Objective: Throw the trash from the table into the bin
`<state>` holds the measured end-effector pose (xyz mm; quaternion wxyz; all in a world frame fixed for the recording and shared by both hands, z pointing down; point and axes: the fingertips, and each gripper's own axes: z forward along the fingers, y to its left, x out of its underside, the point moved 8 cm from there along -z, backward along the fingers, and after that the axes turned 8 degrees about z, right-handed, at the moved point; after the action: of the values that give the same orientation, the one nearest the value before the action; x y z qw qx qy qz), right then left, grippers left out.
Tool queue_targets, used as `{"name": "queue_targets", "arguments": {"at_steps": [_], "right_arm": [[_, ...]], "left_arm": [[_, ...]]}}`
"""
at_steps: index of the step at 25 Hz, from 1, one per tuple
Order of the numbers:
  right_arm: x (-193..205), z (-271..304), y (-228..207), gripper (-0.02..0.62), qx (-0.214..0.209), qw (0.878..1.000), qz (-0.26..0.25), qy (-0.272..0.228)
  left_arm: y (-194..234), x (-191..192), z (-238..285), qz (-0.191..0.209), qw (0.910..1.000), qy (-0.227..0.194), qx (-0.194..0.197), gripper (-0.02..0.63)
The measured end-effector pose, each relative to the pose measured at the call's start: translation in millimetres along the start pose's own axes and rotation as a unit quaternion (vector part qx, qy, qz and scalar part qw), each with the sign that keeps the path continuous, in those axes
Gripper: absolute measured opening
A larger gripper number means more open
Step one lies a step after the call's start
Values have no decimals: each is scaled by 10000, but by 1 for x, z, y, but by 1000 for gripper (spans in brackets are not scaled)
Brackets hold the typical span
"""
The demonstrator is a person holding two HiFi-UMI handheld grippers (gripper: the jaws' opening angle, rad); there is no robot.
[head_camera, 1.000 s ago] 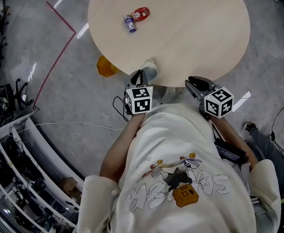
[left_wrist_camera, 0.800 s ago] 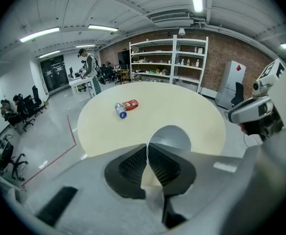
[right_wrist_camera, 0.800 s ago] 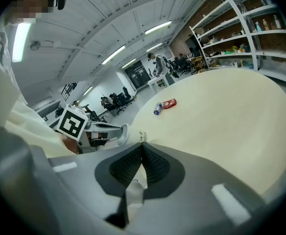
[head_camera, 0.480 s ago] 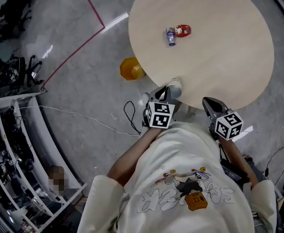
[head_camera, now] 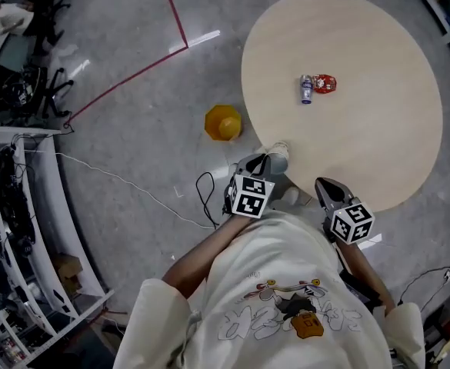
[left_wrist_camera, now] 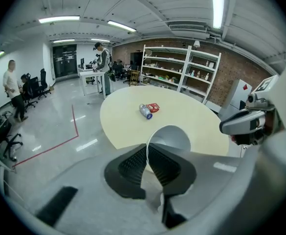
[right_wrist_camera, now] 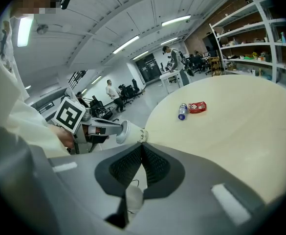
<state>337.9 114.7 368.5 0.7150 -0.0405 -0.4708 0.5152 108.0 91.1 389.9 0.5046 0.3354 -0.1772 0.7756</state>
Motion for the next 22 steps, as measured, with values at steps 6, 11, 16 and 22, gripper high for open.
{"name": "queue_targets", "arguments": {"at_steps": [6, 11, 16, 22], "right_arm": [[-19, 45, 33, 6, -66, 9997, -188, 110], [-37, 86, 55, 6, -172, 9992, -296, 197], [-53, 123, 73, 6, -305, 9981, -386, 383], [-68, 171, 112, 6, -327, 9966, -559, 507]], "left_arm": [[55, 5, -12, -233, 9997, -101, -22, 21], [107, 6, -16, -448, 9987, -207, -92, 21], [146, 13, -20, -659, 9975, -235, -100, 21], [197, 31, -26, -978, 9949, -220, -126, 23]]}}
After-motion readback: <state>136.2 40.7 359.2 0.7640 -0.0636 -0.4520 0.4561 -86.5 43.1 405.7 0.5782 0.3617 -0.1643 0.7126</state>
